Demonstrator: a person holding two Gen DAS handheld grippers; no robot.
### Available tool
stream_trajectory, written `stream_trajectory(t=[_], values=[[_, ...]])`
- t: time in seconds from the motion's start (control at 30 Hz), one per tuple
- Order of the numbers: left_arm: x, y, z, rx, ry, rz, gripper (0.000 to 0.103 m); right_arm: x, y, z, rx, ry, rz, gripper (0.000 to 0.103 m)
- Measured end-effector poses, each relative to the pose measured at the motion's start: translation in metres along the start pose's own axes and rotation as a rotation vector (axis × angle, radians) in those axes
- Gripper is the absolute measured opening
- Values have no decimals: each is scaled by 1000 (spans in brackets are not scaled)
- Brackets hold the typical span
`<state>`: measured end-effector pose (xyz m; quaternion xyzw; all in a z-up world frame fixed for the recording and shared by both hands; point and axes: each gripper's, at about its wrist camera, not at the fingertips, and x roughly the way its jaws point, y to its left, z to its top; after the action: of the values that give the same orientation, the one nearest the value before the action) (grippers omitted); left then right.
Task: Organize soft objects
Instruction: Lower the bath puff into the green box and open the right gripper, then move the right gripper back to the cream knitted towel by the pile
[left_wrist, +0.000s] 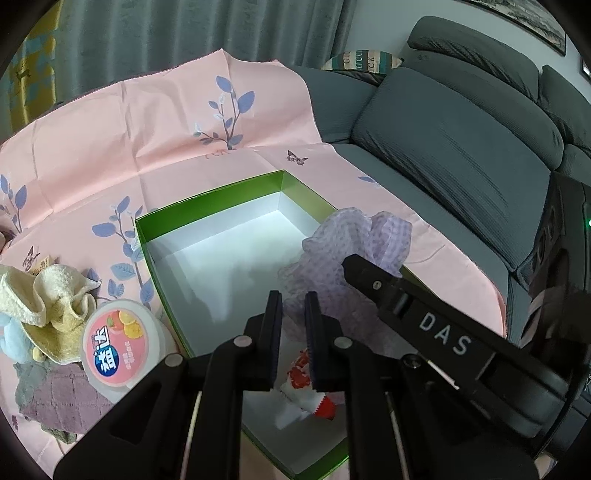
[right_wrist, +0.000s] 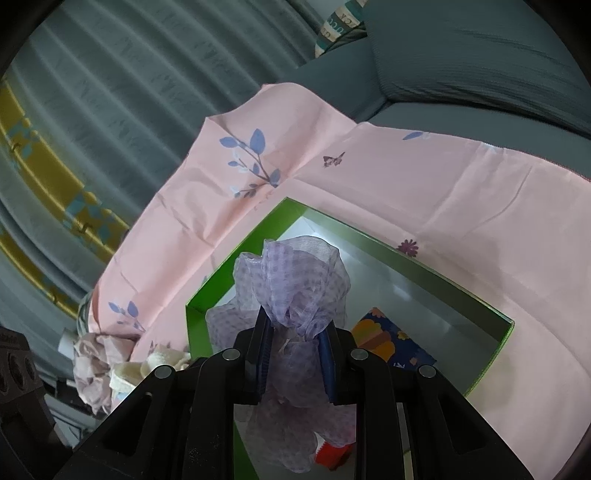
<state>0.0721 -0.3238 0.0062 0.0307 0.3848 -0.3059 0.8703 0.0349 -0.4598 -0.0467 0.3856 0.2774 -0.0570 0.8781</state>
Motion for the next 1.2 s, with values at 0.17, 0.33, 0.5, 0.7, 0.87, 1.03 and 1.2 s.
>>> stream_trajectory(t=[0.17, 0.33, 0.5, 0.7, 0.87, 1.03, 1.2], values=[[-4, 4, -2, -7, 2, 11, 11, -3, 2, -1, 0, -13, 5, 26], [-21, 6, -3, -5, -40, 39, 13, -7, 3, -2, -11, -23, -17, 26], [-38, 12, -6, -9, -77, 48, 31, -13, 8, -3, -24, -42, -48, 41], [-58, 27, -13, -42, -111, 62, 46, -22, 12, -5, -27, -77, -40, 70], [-84, 45, -22, -70, -164, 85, 69, -30, 21, -8, -51, -112, -20, 90], [-112, 73, -39, -129, -209, 103, 86, -32, 38, -15, -110, -123, -29, 93], [-134, 109, -58, -205, -222, 144, 88, -30, 59, -23, -174, -126, -30, 93]])
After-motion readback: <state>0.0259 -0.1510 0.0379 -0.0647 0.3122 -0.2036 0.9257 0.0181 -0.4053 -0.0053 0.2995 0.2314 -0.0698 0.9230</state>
